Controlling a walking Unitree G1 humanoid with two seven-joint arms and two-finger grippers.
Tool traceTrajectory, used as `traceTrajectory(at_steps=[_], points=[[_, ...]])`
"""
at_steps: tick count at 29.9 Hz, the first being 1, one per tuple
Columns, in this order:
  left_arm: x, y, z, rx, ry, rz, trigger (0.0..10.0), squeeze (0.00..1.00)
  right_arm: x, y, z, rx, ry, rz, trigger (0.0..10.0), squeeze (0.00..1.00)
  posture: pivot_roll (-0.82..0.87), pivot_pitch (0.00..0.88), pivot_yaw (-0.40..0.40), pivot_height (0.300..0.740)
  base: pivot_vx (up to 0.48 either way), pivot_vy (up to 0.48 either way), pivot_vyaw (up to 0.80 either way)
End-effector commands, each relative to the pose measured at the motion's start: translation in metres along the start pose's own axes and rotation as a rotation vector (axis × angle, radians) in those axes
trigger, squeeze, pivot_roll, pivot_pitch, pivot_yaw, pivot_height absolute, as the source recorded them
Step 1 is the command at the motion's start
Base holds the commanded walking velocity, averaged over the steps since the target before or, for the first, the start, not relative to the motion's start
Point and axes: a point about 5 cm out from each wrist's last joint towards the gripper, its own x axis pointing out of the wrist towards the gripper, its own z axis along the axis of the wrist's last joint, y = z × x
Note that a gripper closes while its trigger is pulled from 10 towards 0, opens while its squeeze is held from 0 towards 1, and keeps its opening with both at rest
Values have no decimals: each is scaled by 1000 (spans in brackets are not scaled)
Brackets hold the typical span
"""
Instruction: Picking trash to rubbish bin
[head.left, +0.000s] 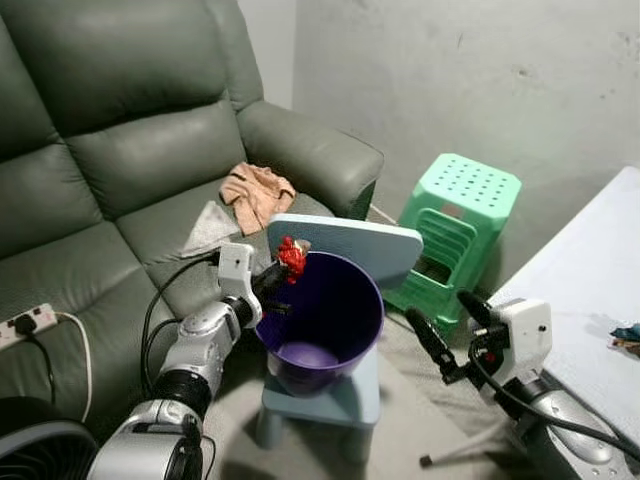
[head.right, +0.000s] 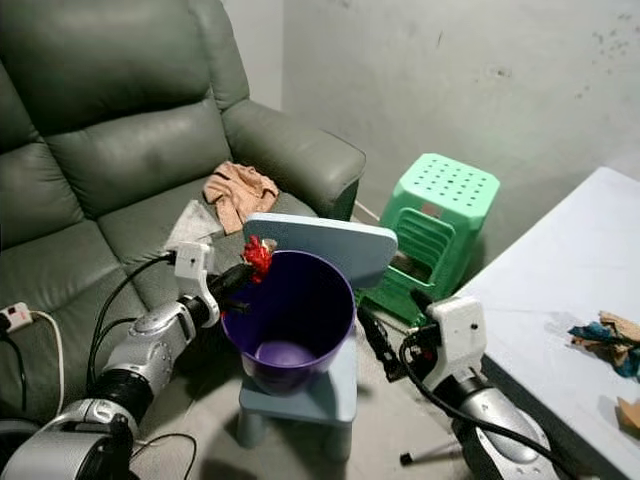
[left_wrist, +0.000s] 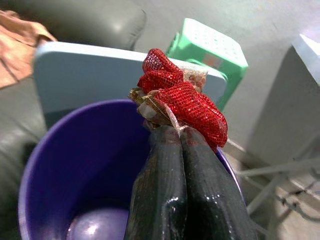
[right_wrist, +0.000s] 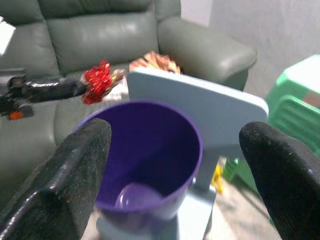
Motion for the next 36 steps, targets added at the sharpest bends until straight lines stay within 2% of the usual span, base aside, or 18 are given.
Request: traceTrajectory(at_steps=[1,3,5,12,19,20,21,22,36], points=[[3,-6,-3,15,21,-30,10000,0,-4,0,4,-18,13,-21,10000,0,-223,169,-71,740,0,0,0],[4,-7,-4,14,26,-33,10000,0,-5,0,4,-24,24,-35,10000,0,-223,169,-71,740,0,0,0],[6,-12,-10,9,48,-41,10000,0,-10,2,7,-24,44,-47,10000,0,-243,205,-79,740,0,0,0],[8,-20,-21,-10,78,-49,10000,0,-24,13,8,-83,93,5,10000,0,-278,254,-94,740,0,0,0],[7,-22,-26,-40,83,-50,10000,0,-35,15,9,-68,129,1,10000,0,-292,271,-105,740,0,0,0],[7,-22,-26,-53,80,-53,10000,267,-35,15,9,-67,134,-3,10000,0,-292,271,-105,740,0,0,0],[7,-21,-26,-60,76,-53,10000,267,-36,15,8,-69,138,-3,10000,0,-290,269,-106,740,0,0,0],[7,-20,-24,-67,70,-52,10000,1000,-35,15,8,-68,137,-3,10000,0,-289,270,-106,740,0,0,0],[7,-15,-16,-55,52,-41,10000,1000,-33,16,10,-60,136,-2,10000,0,-281,263,-106,740,0,0,0]])
